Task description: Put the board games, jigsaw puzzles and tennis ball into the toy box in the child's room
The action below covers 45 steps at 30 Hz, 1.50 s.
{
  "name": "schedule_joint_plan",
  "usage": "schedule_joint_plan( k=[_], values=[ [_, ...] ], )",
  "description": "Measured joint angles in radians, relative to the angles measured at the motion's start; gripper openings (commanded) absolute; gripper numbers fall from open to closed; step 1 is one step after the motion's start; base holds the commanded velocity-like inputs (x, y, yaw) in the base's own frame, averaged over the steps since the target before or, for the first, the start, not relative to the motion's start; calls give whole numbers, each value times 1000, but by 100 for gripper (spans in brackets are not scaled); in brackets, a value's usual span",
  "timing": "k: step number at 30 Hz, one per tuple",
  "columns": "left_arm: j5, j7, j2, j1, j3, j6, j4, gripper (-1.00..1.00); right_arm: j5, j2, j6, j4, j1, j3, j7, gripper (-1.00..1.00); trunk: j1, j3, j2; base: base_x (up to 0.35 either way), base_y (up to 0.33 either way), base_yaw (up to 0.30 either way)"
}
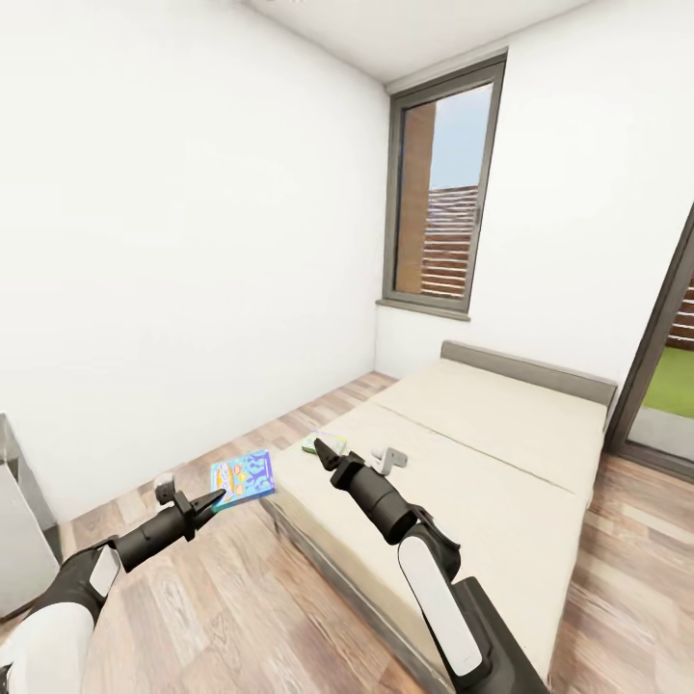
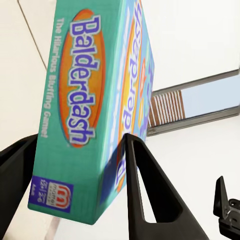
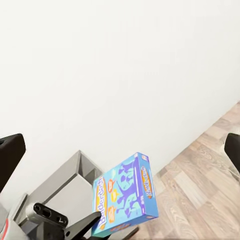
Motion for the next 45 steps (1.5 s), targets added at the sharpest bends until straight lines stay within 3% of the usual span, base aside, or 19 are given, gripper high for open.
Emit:
schedule_joint_plan(
  k=[8, 31, 45],
  values=[
    [-1, 0, 0, 0, -1, 0, 0, -100, 0, 0, 1, 6, 0, -1, 0, 100, -31, 30, 56, 0, 0, 271],
    [-3, 2, 0, 0, -1, -1, 0, -100, 3, 2, 1, 34, 0, 2, -4, 100, -31, 42, 56, 5, 50, 269],
    [-1, 1, 0, 0, 0, 0, 0, -100, 4, 1, -2, 32, 0, 1, 1, 100, -31, 44, 56, 0, 10, 37]
  ],
)
